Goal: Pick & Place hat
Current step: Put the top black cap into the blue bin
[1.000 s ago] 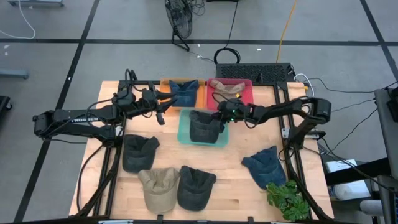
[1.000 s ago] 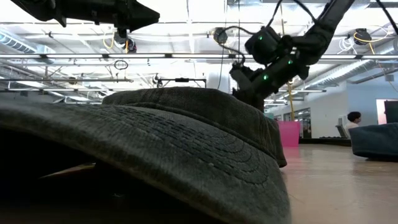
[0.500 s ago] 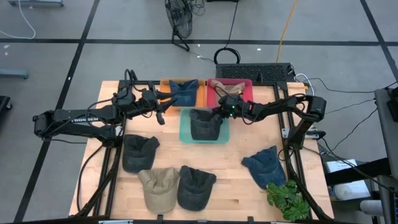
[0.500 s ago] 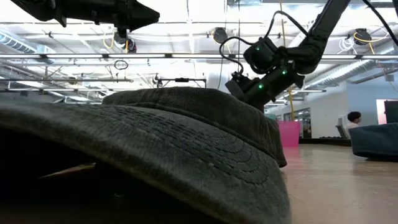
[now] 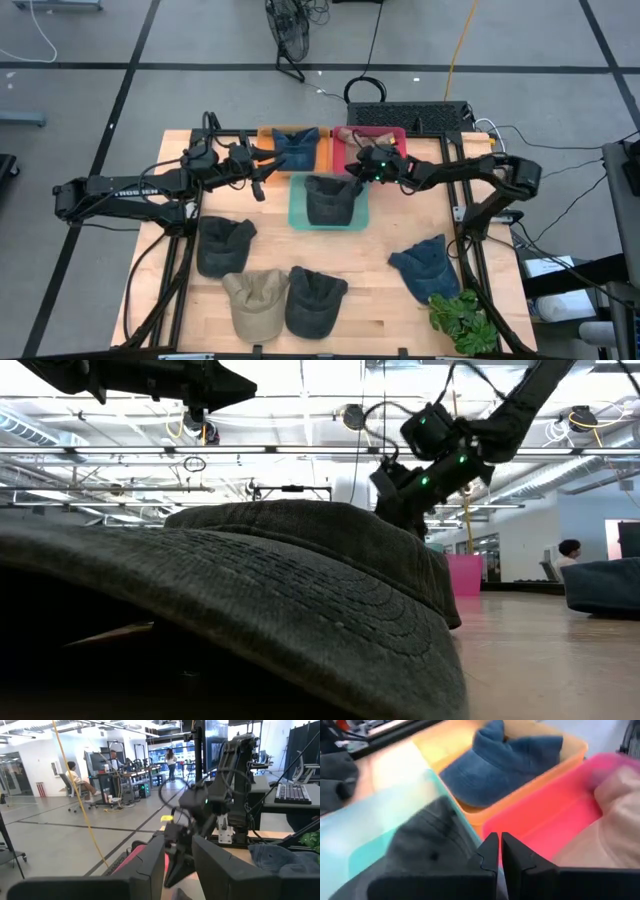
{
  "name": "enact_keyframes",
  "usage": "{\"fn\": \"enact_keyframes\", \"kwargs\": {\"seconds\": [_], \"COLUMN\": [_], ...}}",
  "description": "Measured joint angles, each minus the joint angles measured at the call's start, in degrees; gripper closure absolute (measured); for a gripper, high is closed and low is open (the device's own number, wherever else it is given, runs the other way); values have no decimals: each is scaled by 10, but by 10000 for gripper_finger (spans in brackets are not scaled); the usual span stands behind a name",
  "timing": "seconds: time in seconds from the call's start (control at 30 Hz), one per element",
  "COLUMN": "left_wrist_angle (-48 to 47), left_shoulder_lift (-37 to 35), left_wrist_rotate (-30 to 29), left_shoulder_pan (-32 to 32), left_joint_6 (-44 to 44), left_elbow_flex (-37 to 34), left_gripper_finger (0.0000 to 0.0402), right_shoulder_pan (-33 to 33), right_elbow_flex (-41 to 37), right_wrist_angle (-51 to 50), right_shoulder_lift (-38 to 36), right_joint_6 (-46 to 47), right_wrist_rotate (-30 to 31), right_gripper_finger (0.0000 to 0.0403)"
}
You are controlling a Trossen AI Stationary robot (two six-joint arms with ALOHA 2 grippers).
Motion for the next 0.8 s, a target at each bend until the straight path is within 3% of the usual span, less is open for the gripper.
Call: {"fn": "enact_keyframes", "kwargs": {"seconds": [0.27,0.57,0.8], "left_wrist_angle": [0,-16,-190], "left_shoulder_lift": [0,0,-10], "left_wrist_rotate": [0,0,-12], "left_shoulder_pan": [0,0,-41], "left_joint_6": [2,-8,-41], "left_elbow_flex": [0,0,74], "left_gripper_finger": [291,291,291], "right_shoulder_pan": [4,7,6], "right_elbow_flex": [0,0,0], "right_wrist_angle": [-26,-12,-31], "right_shoulder_lift": [-105,-162,-171], "right_joint_6": [-33,-111,-151], "right_wrist_rotate": [-1,-2,-2], "right_gripper_finger": [403,403,403]}}
